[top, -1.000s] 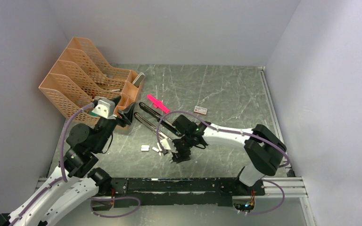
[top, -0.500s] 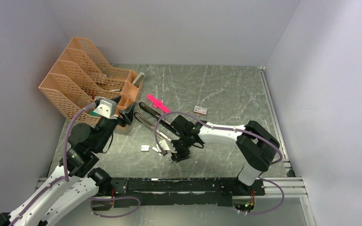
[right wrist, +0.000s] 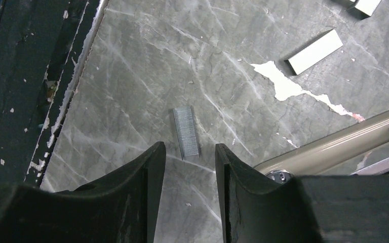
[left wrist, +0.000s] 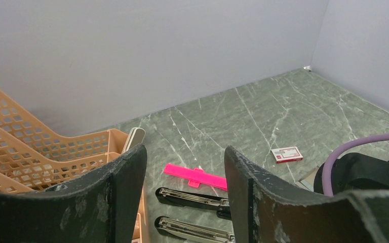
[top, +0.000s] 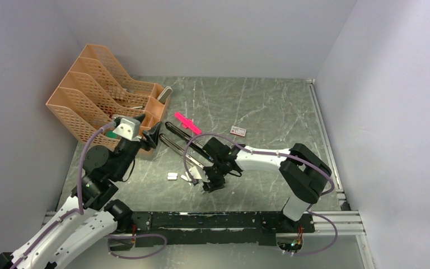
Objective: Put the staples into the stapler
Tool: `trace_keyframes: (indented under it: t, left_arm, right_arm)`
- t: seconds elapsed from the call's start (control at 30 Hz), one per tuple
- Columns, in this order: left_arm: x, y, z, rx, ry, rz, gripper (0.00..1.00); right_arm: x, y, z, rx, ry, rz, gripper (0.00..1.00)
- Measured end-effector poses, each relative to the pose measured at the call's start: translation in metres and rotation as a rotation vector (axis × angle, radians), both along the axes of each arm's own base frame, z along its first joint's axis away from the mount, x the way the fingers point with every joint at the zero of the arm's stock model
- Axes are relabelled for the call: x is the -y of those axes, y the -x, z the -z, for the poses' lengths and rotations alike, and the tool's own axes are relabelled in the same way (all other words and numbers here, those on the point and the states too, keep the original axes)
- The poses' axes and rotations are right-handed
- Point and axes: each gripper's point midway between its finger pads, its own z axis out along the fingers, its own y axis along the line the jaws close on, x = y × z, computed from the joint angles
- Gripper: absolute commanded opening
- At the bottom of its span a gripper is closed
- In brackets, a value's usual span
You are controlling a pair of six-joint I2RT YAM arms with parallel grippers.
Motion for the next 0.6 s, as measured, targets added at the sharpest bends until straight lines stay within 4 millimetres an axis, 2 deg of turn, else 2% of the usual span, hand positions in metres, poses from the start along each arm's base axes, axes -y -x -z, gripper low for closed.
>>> trace_keyframes:
  t: [0.6]
  left_arm:
    - [0.003, 0.0003, 0.0008, 0.003, -0.012, 0.018, 0.58]
  right_arm:
    - [0.001, 0.0012, 0.0064, -0.007, 0.017, -0.002, 0.4]
